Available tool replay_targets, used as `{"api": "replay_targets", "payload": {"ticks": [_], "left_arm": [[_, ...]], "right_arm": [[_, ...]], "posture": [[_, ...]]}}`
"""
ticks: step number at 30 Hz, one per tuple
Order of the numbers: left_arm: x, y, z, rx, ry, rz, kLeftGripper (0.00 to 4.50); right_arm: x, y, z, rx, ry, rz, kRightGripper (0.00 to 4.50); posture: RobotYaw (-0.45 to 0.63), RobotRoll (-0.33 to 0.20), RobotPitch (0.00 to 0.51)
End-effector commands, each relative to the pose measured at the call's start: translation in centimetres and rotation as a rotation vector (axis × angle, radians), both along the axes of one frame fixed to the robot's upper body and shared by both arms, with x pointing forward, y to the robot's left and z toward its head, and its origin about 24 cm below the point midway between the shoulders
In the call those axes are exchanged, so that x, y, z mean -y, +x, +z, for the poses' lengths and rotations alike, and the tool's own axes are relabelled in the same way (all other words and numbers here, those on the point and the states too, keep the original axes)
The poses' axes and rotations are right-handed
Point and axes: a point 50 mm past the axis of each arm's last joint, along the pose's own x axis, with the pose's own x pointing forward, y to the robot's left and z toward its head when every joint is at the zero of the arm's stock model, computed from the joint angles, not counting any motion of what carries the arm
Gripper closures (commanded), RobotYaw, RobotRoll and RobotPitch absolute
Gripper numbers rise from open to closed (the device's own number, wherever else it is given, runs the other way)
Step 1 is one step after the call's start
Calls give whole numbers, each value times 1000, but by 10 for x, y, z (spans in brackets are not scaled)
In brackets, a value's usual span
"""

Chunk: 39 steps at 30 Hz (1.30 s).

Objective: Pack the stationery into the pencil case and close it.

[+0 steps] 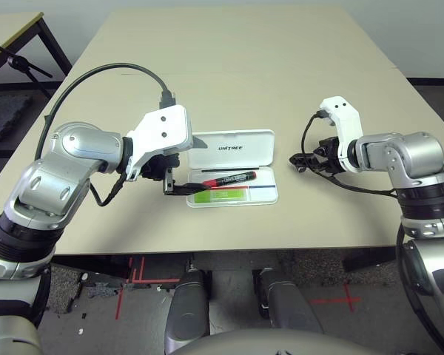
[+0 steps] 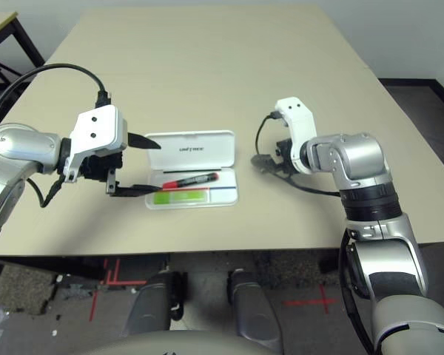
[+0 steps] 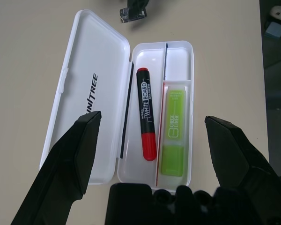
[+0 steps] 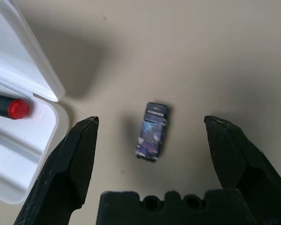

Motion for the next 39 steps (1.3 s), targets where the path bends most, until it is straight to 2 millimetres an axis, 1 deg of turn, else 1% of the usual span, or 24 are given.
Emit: {"api": "replay_targets", "payload": {"ticks": [1,7,10,14,17,18,19,20,25,27,30,32,34,39], "left_arm": [[2,-1,2,1,-6,-7,25],[3,0,2,2,-4,-5,25],[3,0,2,2,-2,-4,0],[2,-1,1,1,2,-3,0],[2,-1,0,-3,7,-1,0],[1,-1,0,-4,9,0,0],[1,-1,-1,-4,9,0,0],[1,-1,-1,-5,9,-1,0],[3,0,0,-4,6,-6,0],[3,0,0,-5,5,-8,0],[4,0,0,-5,4,-9,0],[4,0,0,-5,4,-8,0],[5,0,1,-5,3,-7,0],[6,-1,2,-2,2,-3,0]], "right_arm": [[-1,1,-16,-31,-25,-8,0],[-2,4,-26,-48,-23,-3,0],[0,5,-27,-39,-36,8,591],[4,6,-22,-19,-45,24,2097],[10,9,-12,24,-55,46,3312],[12,10,-7,53,-58,70,3648],[13,11,-3,87,-60,107,4090],[15,10,2,126,-64,167,4226],[23,6,23,248,-90,433,4225],[25,1,32,273,-83,557,4225],[26,-6,40,294,-66,720,4225],[23,-12,44,297,-53,825,4225],[17,-20,46,283,-28,928,4225],[2,-34,41,227,-24,1067,4225]], "posture": [[25,0,124],[28,0,124],[28,0,124],[30,0,122],[28,0,120],[28,0,120],[28,0,120],[28,0,120],[20,0,119],[20,0,120],[21,0,121],[24,0,121],[24,0,121],[31,0,121]]}}
